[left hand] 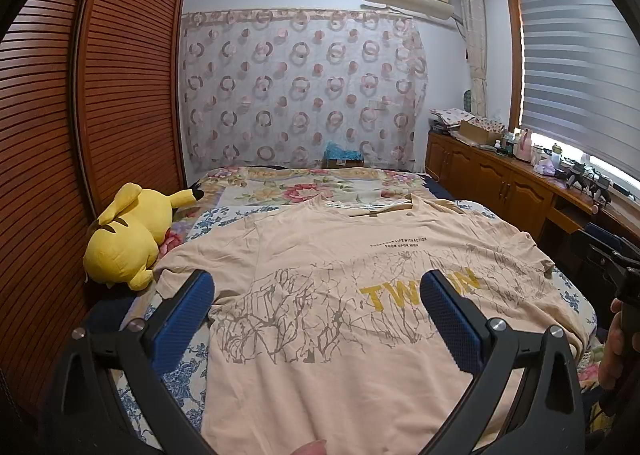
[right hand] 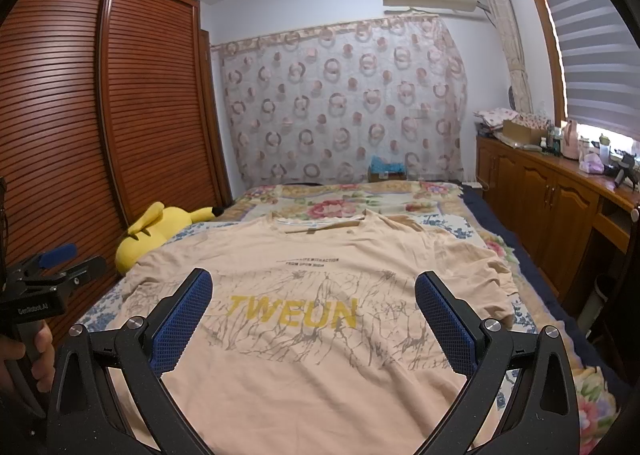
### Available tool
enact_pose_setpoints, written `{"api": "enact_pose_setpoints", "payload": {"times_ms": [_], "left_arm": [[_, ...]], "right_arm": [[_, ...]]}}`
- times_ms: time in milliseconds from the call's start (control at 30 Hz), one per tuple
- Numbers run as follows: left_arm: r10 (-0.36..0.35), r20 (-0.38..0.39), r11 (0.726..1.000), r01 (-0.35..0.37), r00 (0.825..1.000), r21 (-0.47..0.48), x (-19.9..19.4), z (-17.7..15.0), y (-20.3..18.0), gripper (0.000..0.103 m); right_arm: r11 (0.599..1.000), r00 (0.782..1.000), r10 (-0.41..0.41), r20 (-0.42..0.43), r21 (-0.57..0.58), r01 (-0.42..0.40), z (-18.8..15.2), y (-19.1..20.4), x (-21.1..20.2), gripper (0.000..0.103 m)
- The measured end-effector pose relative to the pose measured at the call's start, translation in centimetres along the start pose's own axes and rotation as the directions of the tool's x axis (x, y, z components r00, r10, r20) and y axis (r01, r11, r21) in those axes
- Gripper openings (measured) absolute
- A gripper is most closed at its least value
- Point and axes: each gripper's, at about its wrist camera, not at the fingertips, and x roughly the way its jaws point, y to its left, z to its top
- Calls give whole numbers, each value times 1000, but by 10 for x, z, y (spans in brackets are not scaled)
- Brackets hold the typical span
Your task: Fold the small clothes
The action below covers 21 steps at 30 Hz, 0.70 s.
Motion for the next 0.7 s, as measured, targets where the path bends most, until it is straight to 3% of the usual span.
{"api": "enact_pose_setpoints", "payload": {"times_ms": [700], "left_arm": [[5, 5, 1000, -5, 1000, 9, -6, 5, -5, 103]], "right_arm": [[1000, 1000, 3, 0, 0, -3, 1, 1, 1, 103]]}}
